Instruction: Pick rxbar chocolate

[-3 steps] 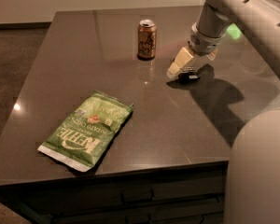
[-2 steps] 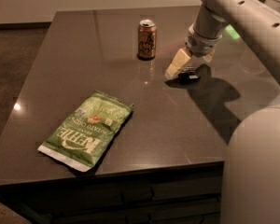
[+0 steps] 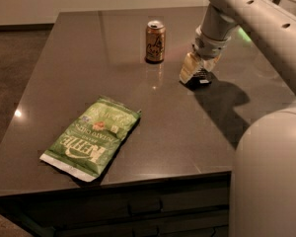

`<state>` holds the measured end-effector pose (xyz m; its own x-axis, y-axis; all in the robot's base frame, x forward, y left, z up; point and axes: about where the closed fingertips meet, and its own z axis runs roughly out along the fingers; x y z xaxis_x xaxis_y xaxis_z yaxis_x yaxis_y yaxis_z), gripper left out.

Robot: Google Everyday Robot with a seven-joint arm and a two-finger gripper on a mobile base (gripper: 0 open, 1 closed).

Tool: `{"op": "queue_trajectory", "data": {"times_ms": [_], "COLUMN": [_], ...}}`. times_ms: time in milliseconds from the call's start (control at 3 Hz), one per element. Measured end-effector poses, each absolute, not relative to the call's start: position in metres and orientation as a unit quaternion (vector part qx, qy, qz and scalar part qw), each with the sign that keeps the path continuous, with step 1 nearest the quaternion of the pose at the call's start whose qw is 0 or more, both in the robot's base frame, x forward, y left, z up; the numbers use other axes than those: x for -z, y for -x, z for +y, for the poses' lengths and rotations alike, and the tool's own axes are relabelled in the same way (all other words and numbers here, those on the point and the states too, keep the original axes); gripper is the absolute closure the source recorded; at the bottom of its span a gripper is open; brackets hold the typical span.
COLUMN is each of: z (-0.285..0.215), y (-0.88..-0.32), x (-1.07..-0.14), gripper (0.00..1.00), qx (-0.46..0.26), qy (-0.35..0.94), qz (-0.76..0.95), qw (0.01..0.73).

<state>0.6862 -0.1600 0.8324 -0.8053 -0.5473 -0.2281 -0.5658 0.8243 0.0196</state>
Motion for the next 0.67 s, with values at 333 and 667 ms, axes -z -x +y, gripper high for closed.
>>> {"op": "queue_trajectory", "data": {"times_ms": [333, 667], "z": [-0.1592, -0.1591], "y": [-0.6863, -0.6864], "x": [-0.8363, -0.8384], "gripper": [0.68, 0.91], "qx": [-0.044, -0.044], "qy": [0.294, 0.294], "qz": [0.949, 0.949], "qw": [0.106, 0.106]}}
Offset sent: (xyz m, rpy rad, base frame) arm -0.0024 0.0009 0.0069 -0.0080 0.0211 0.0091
